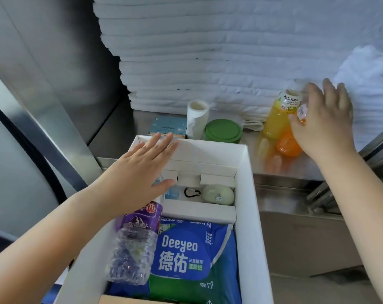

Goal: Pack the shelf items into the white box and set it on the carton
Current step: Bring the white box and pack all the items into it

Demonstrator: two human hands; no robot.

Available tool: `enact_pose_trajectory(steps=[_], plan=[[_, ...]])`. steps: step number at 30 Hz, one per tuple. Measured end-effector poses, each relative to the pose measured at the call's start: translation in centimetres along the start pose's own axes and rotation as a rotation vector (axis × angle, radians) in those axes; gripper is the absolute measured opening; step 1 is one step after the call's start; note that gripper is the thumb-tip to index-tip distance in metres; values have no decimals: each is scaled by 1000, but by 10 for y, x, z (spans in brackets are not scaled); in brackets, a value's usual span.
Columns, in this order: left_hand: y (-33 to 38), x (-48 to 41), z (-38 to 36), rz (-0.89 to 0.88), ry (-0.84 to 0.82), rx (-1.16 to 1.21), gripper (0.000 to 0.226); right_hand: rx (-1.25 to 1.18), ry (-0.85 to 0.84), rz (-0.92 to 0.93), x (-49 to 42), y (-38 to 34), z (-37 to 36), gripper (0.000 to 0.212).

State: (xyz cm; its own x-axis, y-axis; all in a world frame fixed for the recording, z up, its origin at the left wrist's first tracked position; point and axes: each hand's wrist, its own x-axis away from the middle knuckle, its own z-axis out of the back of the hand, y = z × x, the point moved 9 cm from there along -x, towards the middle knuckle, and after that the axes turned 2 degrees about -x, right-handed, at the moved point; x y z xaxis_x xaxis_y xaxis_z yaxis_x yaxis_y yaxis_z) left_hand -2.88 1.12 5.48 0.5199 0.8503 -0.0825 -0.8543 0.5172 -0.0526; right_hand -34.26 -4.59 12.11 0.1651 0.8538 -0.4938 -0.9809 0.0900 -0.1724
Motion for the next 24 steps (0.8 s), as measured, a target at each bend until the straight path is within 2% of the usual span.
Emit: enact_pose_trajectory(steps=[5, 13, 16, 20, 24], plan=[[1, 3, 0, -12, 18, -42, 73, -15, -95, -62, 4, 6, -15, 52], [2, 3, -1, -6, 12, -92, 77, 36, 89, 84, 8, -14, -2, 39], [1, 2, -2, -6, 10, -105, 75, 18, 129, 178, 13, -28, 0, 29], [1, 3, -3, -5, 8, -112, 77, -88, 124, 247, 18, -40, 3, 25], [2, 3, -2, -3, 12, -121, 78, -325, 185, 225, 26, -50, 26, 25]])
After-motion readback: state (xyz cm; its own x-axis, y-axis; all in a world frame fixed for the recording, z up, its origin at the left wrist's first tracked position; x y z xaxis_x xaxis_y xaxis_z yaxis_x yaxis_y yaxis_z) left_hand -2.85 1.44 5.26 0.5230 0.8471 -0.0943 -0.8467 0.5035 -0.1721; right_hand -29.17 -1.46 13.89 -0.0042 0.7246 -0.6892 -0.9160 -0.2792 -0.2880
